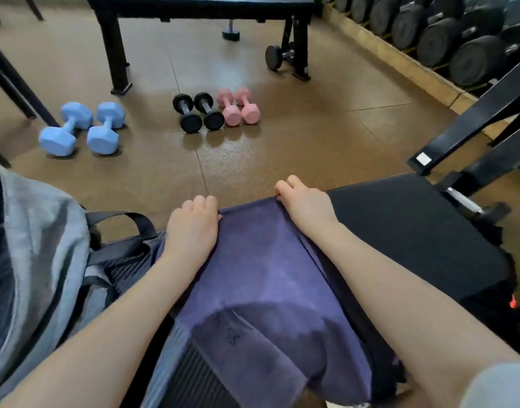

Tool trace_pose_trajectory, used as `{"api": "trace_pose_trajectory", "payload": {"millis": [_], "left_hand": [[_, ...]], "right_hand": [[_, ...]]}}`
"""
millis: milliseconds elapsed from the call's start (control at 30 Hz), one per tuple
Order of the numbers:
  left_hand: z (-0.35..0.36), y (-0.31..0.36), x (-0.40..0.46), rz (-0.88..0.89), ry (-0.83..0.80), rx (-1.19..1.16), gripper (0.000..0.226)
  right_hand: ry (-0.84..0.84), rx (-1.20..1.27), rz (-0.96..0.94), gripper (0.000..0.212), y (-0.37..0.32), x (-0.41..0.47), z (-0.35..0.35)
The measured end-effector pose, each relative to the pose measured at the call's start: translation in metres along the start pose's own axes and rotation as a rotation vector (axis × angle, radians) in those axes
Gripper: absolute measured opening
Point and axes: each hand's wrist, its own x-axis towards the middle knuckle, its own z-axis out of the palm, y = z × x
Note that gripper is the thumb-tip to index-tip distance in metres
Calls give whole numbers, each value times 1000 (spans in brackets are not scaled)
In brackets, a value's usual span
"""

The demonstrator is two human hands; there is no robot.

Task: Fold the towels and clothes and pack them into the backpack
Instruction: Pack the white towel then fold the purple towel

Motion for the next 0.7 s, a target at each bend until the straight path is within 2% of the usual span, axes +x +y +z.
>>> {"api": "trace_pose_trajectory", "payload": {"millis": [100, 233, 300, 400, 467, 533, 633, 700], "left_hand": [[4, -14, 0, -53, -26, 72, 32], [-1, 2, 11, -20, -28, 245, 4], [-11, 24, 20, 1, -25, 283, 6], [-29, 75, 26, 98, -55, 53, 10], [-34, 111, 22, 148, -184, -167, 11], [-27, 137, 14, 169, -358, -247, 10], [-22, 154, 4, 212, -327, -279, 24], [-15, 157, 0, 211, -250, -280, 31]], "right_hand": [[-47, 44, -100, 18, -3, 14, 12], [-43, 195, -12, 23, 30, -19, -1], [-68, 211, 26, 25, 51, -50, -15], [-181, 303, 119, 27, 67, -99, -30], [-236, 313, 185, 27, 68, -122, -32], [-243, 238, 232, 25, 70, -138, -27], [-200, 138, 221, 30, 66, -154, -22], [-186, 104, 195, 35, 62, -159, -19]]}}
